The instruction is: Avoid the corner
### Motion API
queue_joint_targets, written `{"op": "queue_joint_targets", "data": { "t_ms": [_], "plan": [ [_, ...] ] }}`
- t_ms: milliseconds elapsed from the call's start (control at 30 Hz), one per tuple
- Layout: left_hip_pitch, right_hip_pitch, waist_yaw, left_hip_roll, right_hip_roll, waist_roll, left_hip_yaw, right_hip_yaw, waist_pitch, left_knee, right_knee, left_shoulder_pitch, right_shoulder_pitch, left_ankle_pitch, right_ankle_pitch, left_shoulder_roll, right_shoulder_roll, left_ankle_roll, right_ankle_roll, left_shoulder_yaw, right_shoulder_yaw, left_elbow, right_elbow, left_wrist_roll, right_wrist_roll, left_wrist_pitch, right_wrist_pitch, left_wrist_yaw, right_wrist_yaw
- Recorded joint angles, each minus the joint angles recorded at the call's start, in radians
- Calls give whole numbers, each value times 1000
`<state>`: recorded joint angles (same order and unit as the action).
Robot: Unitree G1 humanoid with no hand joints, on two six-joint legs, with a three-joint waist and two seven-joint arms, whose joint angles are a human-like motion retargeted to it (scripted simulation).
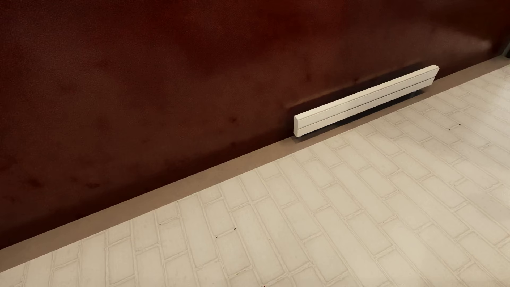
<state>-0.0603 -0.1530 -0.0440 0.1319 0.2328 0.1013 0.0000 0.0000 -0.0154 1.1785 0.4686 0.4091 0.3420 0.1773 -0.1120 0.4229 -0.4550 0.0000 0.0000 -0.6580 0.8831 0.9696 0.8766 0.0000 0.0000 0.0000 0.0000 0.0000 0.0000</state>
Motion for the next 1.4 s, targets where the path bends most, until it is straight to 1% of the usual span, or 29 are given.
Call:
{"op": "queue_joint_targets", "data": {
  "t_ms": [67, 133, 200, 267, 333, 367, 433, 467, 533, 600, 667, 733, 767, 833, 867, 900, 933, 967, 1000, 1067, 1100, 1167, 1200, 1233, 1267, 1300, 1333, 1367, 1400],
  "plan": [
    [-84, 118, 56, 5, -9, -23, 0, 0, 36, 50, -26, 23, -67, -156, -49, -10, -14, 0, 0, -78, -144, 48, -63, 0, 0, 0, 0, 0, 0],
    [-169, 202, 95, -46, -22, -33, 0, 0, 56, -117, -50, 41, -105, -260, -72, -12, -27, 0, 0, -112, -303, 55, -183, 0, 0, 0, 0, 0, 0],
    [-205, 261, 147, -92, -40, -36, 0, 0, 76, -373, -73, 42, -149, -183, -66, -7, -30, 0, 0, -87, -362, 48, -256, 0, 0, 0, 0, 0, 0],
    [-227, 314, 163, -115, -54, -36, 0, 0, 89, -580, -86, 30, -194, -59, -68, 10, -18, 0, 0, -45, -328, 32, -239, 0, 0, 0, 0, 0, 0],
    [-247, 380, 142, -149, -71, -36, 0, 0, 108, -668, -90, 3, -184, 11, -77, 31, -6, 0, 0, 5, -275, 18, -196, 0, 0, 0, 0, 0, 0],
    [-262, 407, 139, -167, -70, -24, 0, 0, 113, -687, -89, -12, -164, 17, -78, 37, -7, 0, 0, 44, -232, 8, -167, 0, 0, 0, 0, 0, 0],
    [-267, 467, 162, -178, -70, -9, 0, 0, 105, -668, -89, -16, -112, 11, -71, 47, -8, 0, 0, 151, -80, -33, -72, 0, 0, 0, 0, 0, 0],
    [-254, 502, 187, -178, -88, -23, 0, 0, 99, -646, -91, -11, -82, 45, -49, 55, 3, 0, 0, 187, 19, -50, -7, 0, 0, 0, 0, 0, 0],
    [-244, 515, 203, -181, -117, -73, 0, 0, 81, -578, -62, -21, -5, -25, 69, 71, 30, 0, 0, 192, 184, -29, 91, 0, 0, 0, 0, 0, 0],
    [-152, 364, 216, -160, -145, -113, 0, 0, 76, -573, 178, -26, 45, -142, 260, 73, 17, 0, 0, 148, 270, -6, 99, 0, 0, 0, 0, 0, 0],
    [-115, 67, 166, -137, -132, -130, 0, 0, 42, -592, 551, -43, 34, -220, 388, 57, -5, 0, 0, 110, 197, -2, 72, 0, 0, 0, 0, 0, 0],
    [-25, -136, 81, -113, -102, -97, 0, 0, 36, -639, 754, -64, 23, -252, 248, 31, -17, 0, 0, 89, 33, -18, 25, 0, 0, 0, 0, 0, 0],
    [23, -215, 50, -101, -78, -74, 0, 0, 28, -663, 734, -70, 22, -263, 252, 20, -18, 0, 0, 104, -58, -33, -5, 0, 0, 0, 0, 0, 0],
    [157, -255, -3, -112, -55, -52, 0, 0, 62, -707, 471, -76, 31, -280, 364, 14, 3, 0, 0, 158, -210, -73, -87, 0, 0, 0, 0, 0, 0],
    [199, -250, -33, -116, -48, -48, 0, 0, 77, -710, 294, -82, 28, -291, 409, 17, 18, 0, 0, 183, -242, -86, -113, 0, 0, 0, 0, 0, 0],
    [252, -226, -50, -125, -47, -49, 0, 0, 94, -715, 125, -89, 29, -300, 405, 23, 30, 0, 0, 199, -253, -94, -132, 0, 0, 0, 0, 0, 0],
    [300, -209, -59, -138, -57, -51, 0, 0, 104, -719, -11, -92, 34, -307, 311, 29, 35, 0, 0, 213, -250, -102, -147, 0, 0, 0, 0, 0, 0],
    [336, -201, -66, -159, -83, -56, 0, 0, 106, -721, -59, -91, 40, -314, 160, 33, 34, 0, 0, 225, -238, -112, -152, 0, 0, 0, 0, 0, 0],
    [367, -224, -61, -167, -90, -52, 0, 0, 104, -718, -55, -83, 43, -320, 131, 34, 33, 0, 0, 238, -216, -122, -137, 0, 0, 0, 0, 0, 0],
    [405, -267, -71, -132, -71, -18, 0, 0, 82, -691, -10, -35, 38, -291, 383, 25, 32, 0, 0, 272, -141, -135, -54, 0, 0, 0, 0, 0, 0],
    [403, -281, -73, -98, -55, 10, 0, 0, 59, -654, 27, 2, 43, -229, 437, 16, 28, 0, 0, 273, -92, -131, -4, 0, 0, 0, 0, 0, 0],
    [293, -206, -32, -10, -36, 58, 0, 0, 26, -416, 49, 52, 67, 31, 352, -3, 8, 0, 0, 209, 34, -77, 80, 0, 0, 0, 0, 0, 0],
    [117, -197, 13, 54, 3, 88, 0, 0, -10, -218, 29, 47, 45, 128, 308, -3, -1, 0, 0, 159, 124, -52, 105, 0, 0, 0, 0, 0, 0],
    [-13, -151, 63, 60, 16, 87, 0, 0, -18, -54, 13, 47, 16, 76, 258, -4, -10, 0, 0, 121, 192, -26, 116, 0, 0, 0, 0, 0, 0],
    [-85, -59, 102, 69, 16, 73, 0, 0, 4, 62, -8, 56, -23, -42, 180, -2, -16, 0, 0, 80, 254, -7, 121, 0, 0, 0, 0, 0, 0],
    [-132, 48, 132, 64, 6, 53, 0, 0, 32, 104, -33, 70, -60, -142, 91, -1, -22, 0, 0, 40, 261, 12, 118, 0, 0, 0, 0, 0, 0],
    [-168, 157, 151, 51, -10, 33, 0, 0, 60, 80, -52, 85, -85, -225, -5, -1, -29, 0, 0, -9, 201, 31, 100, 0, 0, 0, 0, 0, 0],
    [-187, 257, 171, 9, -48, 5, 0, 0, 88, -7, -49, 94, -89, -284, -84, -6, -40, 0, 0, -53, 78, 61, 56, 0, 0, 0, 0, 0, 0],
    [-221, 312, 191, -9, -60, -10, 0, 0, 102, -132, -55, 91, -106, -295, -118, -11, -44, 0, 0, -98, -46, 75, 5, 0, 0, 0, 0, 0, 0]
  ]
}}
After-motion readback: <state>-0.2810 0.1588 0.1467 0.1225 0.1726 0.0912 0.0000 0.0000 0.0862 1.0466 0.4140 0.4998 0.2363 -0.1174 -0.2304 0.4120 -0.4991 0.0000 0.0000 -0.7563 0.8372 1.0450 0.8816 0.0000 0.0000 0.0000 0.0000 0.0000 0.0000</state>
